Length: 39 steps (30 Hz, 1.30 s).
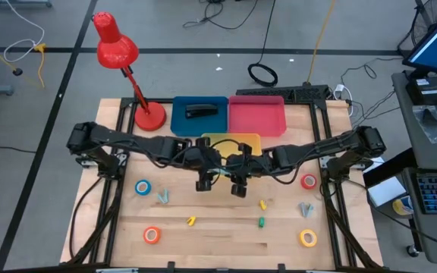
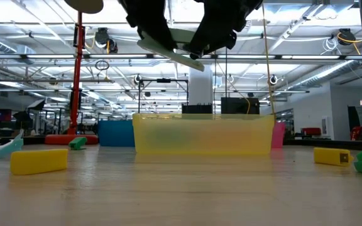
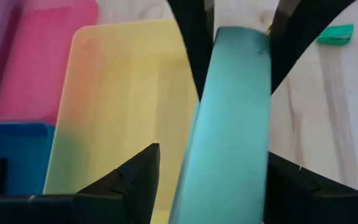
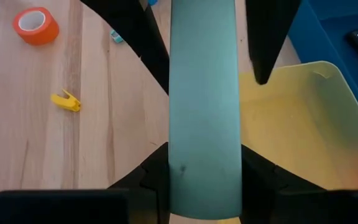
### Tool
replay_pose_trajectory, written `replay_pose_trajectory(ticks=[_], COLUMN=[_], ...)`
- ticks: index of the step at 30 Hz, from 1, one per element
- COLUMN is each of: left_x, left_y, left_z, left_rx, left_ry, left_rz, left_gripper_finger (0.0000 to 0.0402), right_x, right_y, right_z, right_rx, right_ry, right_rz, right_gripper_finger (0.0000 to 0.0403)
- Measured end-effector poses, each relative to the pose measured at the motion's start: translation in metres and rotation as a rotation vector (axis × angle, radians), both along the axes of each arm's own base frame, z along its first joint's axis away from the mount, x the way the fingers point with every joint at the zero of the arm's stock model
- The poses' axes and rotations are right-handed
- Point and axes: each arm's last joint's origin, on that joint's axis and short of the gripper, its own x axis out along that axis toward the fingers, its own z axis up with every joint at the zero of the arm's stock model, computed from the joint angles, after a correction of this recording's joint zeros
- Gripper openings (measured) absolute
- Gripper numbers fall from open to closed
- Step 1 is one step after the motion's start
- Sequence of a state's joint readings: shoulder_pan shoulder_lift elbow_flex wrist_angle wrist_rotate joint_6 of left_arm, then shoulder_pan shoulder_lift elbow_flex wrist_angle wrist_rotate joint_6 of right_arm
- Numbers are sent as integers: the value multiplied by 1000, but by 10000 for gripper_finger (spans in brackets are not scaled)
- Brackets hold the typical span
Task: Pick and place Stapler, Stapler remover, tape
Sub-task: Put the light green large stapler into the blue bin
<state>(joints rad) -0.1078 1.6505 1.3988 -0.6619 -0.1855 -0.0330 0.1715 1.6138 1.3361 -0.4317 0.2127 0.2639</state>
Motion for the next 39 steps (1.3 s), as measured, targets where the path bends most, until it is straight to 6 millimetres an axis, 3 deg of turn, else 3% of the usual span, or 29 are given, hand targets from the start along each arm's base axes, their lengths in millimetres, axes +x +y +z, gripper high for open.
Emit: replay_pose_trajectory(ticks=[7, 12, 18, 27, 32, 39], left_x=[1, 1, -3, -27, -37, -46], left_y=[5, 8, 9, 24, 49, 106], left_z=[1, 0, 2, 3, 13, 34], left_rx=[-94, -120, -110, 32, 119, 120], left_ry=[2, 4, 22, 173, 169, 40], left_rz=[-60, -65, -15, 162, 233, 271], left_gripper_finger=[120, 120, 120, 120, 120, 120], right_x=[0, 0, -2, -10, -17, -36], right_y=[1, 1, -2, -1, -1, -5], right_z=[0, 0, -2, -9, -4, 7], right_rx=[-5, 14, 56, 88, 106, 106], right_ry=[1, 4, 41, 154, 173, 225], right_rz=[27, 43, 50, 46, 14, -6], right_gripper_finger=[116, 122, 159, 214, 222, 209])
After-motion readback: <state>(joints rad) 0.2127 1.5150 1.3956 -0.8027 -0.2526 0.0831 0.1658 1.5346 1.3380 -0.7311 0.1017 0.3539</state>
